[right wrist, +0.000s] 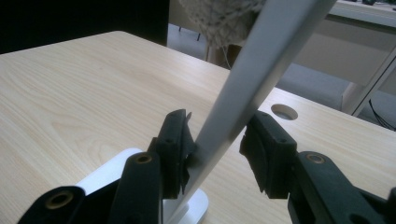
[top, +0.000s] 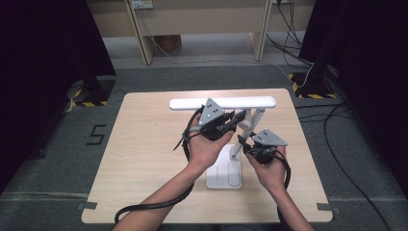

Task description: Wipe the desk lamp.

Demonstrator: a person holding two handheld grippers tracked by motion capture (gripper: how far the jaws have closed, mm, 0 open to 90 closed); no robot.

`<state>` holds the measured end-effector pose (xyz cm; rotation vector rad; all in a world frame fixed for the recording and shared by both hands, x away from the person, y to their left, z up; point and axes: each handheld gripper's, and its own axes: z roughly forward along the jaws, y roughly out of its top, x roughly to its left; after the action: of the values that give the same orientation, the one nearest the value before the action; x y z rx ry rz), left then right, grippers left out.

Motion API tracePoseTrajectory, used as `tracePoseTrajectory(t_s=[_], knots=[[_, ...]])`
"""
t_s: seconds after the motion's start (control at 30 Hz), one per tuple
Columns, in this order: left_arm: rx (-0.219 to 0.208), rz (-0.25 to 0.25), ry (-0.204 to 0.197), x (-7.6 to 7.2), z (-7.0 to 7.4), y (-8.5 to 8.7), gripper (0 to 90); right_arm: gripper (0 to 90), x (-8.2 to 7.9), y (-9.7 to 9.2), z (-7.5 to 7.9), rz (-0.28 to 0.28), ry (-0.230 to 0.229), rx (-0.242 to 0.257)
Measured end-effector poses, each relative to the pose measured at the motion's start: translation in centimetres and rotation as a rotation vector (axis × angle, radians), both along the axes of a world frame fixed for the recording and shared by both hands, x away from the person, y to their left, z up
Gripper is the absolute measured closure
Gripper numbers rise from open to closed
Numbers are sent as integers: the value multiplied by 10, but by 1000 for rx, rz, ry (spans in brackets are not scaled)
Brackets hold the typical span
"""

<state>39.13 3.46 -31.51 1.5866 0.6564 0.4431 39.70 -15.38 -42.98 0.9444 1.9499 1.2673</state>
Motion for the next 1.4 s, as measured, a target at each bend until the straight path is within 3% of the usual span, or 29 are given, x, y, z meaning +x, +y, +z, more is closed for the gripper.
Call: tracePoseTrajectory(t_s=[0.53,1.0,1.4], knots=[[0,-22,-4,3,-1,-15,816,610,-1,4,0,-5,-7,-15],[5,-20,-21,3,-2,-18,812,627,-1,8,-1,1,-14,-24],[22,-17,-36,1,-7,-21,807,543,-10,-2,-5,17,3,26]])
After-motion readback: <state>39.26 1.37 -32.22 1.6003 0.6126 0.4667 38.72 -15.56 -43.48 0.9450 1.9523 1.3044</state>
